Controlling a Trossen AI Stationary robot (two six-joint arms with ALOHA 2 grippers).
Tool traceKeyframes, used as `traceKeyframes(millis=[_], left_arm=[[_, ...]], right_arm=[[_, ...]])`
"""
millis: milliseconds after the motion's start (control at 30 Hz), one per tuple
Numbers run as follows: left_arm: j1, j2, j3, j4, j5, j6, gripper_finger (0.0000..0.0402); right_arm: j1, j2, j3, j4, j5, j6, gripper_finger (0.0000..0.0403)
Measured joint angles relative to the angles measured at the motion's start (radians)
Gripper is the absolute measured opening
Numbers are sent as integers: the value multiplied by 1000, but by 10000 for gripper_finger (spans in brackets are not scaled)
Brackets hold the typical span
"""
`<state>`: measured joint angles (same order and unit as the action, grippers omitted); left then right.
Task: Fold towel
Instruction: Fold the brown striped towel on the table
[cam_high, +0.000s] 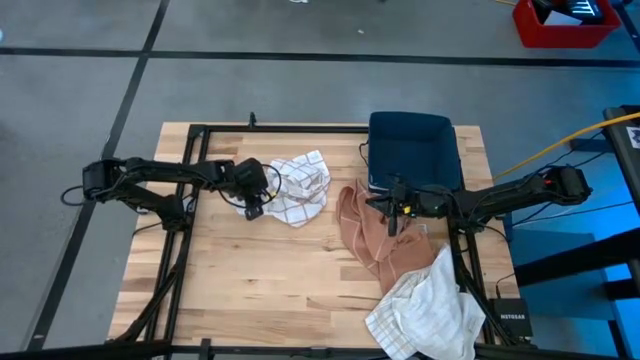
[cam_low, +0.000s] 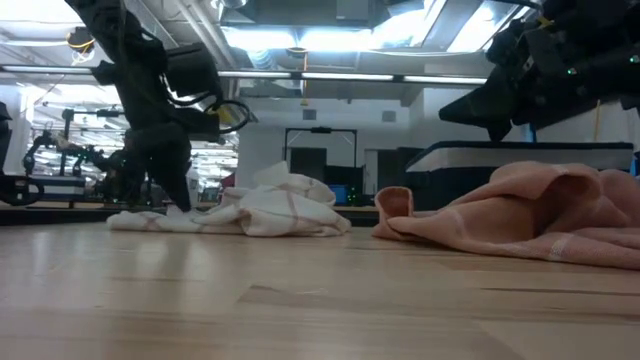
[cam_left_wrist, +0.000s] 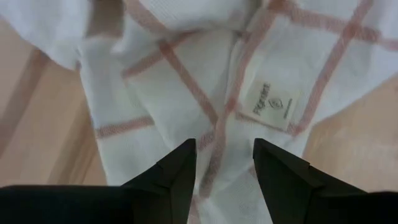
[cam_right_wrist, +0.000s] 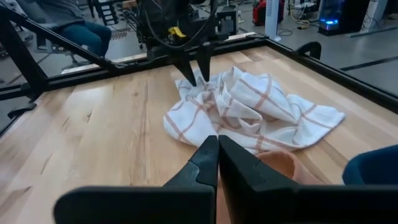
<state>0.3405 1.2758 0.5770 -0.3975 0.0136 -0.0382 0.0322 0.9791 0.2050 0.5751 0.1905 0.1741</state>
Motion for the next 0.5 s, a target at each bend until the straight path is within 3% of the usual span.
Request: traceKeyframes(millis=[500], left_arm=[[1,56,1,4,5,78,58]], right_arm=[[0,0,0,8,35,-22,17]])
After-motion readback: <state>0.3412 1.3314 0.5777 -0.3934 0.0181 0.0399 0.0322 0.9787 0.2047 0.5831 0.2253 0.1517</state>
